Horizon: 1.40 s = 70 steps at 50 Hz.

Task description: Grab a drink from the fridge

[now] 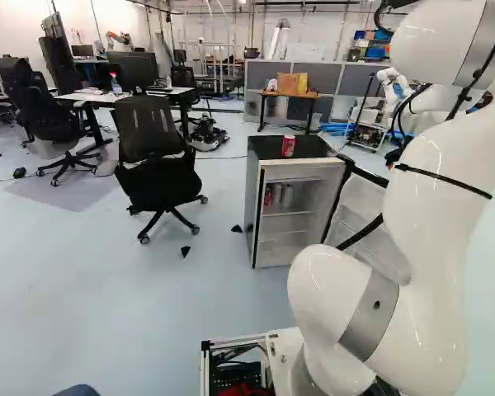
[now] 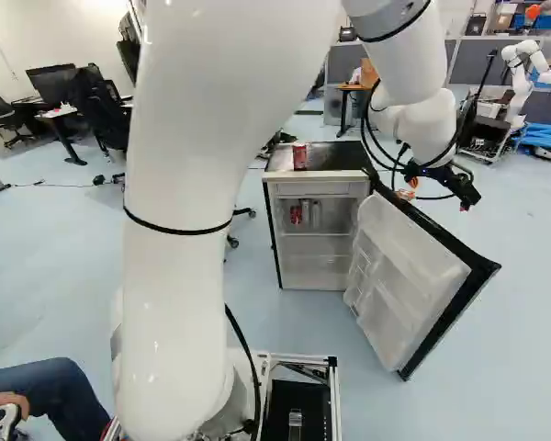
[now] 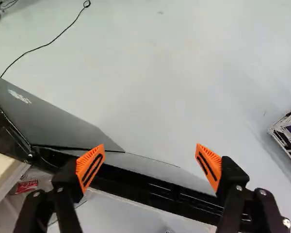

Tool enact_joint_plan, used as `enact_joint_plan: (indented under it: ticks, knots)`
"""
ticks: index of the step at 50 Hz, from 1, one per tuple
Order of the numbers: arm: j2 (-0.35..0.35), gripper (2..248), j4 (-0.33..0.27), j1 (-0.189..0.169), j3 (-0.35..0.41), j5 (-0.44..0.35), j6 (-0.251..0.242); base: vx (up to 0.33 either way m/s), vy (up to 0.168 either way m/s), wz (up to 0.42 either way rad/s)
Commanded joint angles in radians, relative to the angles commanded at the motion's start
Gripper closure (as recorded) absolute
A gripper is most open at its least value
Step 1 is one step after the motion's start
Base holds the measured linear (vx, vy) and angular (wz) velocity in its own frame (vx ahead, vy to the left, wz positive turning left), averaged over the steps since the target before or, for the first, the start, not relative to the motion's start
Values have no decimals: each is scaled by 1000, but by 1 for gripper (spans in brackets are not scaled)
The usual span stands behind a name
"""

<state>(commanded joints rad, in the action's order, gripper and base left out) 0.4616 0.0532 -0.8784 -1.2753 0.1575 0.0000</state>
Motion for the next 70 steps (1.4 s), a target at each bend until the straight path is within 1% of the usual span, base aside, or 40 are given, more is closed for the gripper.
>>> enact_joint_plan:
  ticks: [30,70]
  knots:
    - [140,3,43,0,-188,156,0,0,0,0]
    - [297,3,107,-43,-415,417,0,0,0,0]
